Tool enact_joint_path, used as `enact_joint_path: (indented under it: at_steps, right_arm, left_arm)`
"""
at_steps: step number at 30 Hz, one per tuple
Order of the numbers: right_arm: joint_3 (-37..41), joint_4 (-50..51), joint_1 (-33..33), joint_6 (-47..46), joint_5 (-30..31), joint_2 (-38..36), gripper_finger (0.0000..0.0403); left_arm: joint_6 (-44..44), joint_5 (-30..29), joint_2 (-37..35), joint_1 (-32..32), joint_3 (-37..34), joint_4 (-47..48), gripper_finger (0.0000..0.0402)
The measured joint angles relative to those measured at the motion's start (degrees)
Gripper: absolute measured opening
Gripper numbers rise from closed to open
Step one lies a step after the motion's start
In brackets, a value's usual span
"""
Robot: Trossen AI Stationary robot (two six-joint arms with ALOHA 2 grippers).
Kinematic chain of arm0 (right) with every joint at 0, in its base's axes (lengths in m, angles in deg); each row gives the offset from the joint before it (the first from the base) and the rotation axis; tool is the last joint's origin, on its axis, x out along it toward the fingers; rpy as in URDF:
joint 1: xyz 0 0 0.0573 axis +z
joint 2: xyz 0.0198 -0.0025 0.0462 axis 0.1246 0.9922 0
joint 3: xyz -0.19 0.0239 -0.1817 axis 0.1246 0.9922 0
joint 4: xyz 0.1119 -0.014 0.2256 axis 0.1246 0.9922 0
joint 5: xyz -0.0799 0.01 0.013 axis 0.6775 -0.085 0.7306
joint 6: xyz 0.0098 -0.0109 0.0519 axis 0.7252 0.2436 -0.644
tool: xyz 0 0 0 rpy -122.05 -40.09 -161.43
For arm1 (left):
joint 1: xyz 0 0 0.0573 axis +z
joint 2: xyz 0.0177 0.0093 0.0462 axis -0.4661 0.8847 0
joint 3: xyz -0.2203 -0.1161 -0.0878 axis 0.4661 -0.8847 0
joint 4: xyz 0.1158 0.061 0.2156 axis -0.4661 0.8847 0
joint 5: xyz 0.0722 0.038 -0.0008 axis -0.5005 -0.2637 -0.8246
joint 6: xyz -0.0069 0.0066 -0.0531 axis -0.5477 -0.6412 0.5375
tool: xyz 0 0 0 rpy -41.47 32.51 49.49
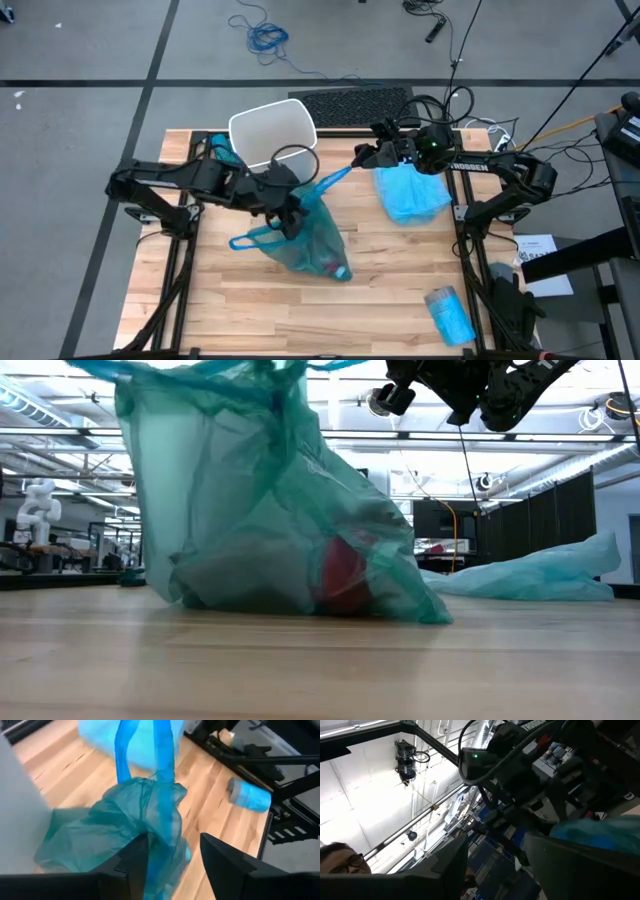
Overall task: Place trash/remove bag and relplace
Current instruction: Close the blue trash bag
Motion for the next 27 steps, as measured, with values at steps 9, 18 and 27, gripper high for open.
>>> enact_joint_path:
  at_steps: [9, 18, 27]
  right_arm:
    - [0.0, 0.0, 0.0, 0.0, -0.1, 0.0, 0.0187]
    - [0.0, 0.0, 0.0, -0.1, -0.6, 0.0, 0.0187]
    - [0.0, -0.1, 0.0, -0.3, -3.0, 0.0, 0.0187]
  left_arm:
    - [7.2, -1.6, -2.7, -0.1, 0.0, 7.1, 0.0228]
    - [11.0, 4.0, -3.5, -0.5, 0.0, 9.7, 0.0231]
    - [24.1, -3.5, -7.4, -9.4, 0.0, 19.9, 0.0231]
